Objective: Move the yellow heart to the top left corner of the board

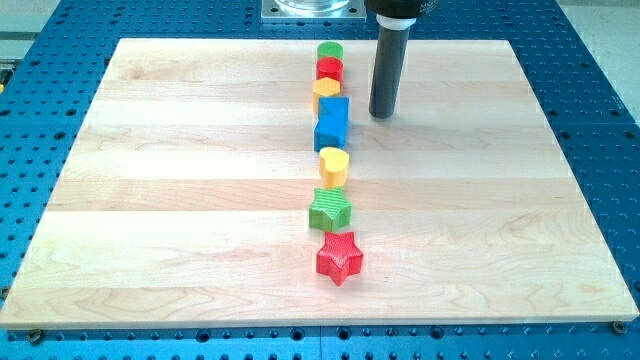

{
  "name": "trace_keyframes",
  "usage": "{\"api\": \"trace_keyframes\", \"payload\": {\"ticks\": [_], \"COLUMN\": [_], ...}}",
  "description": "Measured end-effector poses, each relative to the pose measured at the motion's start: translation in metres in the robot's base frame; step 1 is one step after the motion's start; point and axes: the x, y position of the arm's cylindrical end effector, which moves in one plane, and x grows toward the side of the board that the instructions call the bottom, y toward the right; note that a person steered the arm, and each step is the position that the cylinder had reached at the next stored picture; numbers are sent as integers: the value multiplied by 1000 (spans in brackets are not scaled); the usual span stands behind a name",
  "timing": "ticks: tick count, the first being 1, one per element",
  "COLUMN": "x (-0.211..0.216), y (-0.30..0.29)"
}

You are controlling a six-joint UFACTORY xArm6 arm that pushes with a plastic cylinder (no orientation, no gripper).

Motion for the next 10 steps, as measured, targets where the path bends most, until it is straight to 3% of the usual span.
{"api": "trace_keyframes", "payload": {"ticks": [8,10], "x": [-1,114], "y": [-1,12]}}
